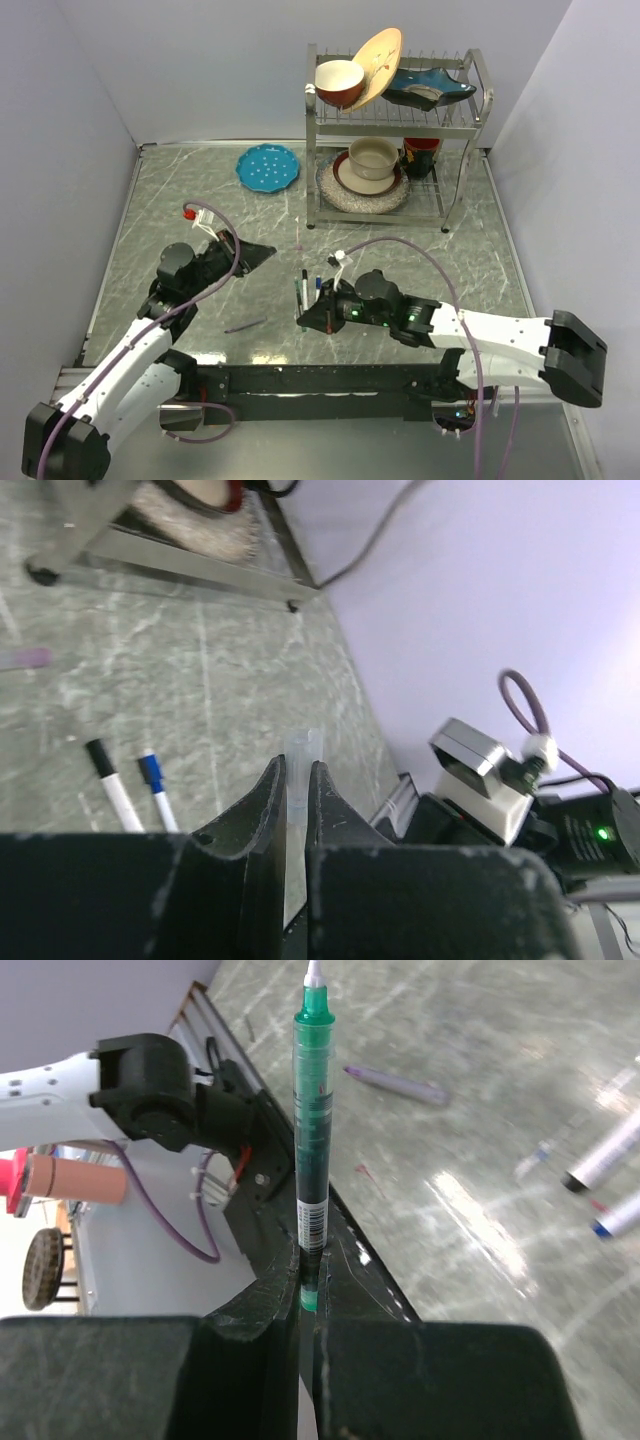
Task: Insert the pens into the pen caps
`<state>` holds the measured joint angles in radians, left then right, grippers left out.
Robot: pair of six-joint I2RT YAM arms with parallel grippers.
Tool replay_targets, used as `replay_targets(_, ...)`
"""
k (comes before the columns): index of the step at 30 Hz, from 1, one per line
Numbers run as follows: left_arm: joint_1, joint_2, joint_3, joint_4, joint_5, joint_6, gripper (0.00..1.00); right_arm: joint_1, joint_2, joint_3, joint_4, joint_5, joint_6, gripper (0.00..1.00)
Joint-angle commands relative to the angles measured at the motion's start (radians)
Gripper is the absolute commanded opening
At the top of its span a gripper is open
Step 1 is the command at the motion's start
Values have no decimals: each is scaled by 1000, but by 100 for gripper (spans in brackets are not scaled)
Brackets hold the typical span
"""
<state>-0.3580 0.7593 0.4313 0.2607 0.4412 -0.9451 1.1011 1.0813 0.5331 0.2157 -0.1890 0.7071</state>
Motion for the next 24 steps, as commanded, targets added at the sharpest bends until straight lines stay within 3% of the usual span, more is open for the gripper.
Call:
replay_targets(1,-12,-49,-11,158,68,-15,1,19,51,74,91,6,-15,0)
replay_targets(24,-22,-127,-43,138,53,0,1,28,141,157,122,10,-18,0)
